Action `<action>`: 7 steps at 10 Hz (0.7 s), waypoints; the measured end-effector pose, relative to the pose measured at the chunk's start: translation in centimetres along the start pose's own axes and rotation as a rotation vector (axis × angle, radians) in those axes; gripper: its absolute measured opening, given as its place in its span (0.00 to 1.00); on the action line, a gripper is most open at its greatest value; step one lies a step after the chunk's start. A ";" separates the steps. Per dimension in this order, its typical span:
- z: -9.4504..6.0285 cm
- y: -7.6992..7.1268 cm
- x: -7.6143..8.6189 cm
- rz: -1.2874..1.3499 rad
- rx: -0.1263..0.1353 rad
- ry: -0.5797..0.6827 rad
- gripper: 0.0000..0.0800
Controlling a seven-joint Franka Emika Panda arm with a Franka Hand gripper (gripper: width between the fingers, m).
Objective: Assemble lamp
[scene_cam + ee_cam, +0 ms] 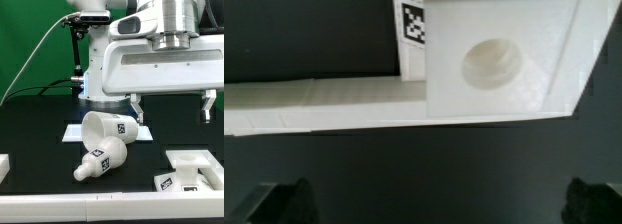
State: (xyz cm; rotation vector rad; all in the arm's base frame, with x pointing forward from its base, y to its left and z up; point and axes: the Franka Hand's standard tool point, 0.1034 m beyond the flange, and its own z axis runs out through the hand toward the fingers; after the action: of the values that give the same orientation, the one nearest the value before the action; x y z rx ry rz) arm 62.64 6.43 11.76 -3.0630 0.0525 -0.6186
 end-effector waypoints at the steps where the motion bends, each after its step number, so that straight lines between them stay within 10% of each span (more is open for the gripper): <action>1: 0.0 0.2 0.0 -0.028 -0.002 -0.001 0.87; 5: 0.4 6.7 -0.4 -0.522 -0.028 -0.042 0.87; 7: 0.5 7.1 -0.6 -0.644 -0.034 -0.040 0.87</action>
Offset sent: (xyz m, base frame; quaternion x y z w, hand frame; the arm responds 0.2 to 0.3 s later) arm -0.0127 -0.0415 -0.0059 0.0749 -0.0535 -0.2558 0.9623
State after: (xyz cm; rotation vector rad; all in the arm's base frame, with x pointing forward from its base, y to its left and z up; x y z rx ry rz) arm 62.12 -0.60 10.88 -3.0902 -0.9579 -0.5625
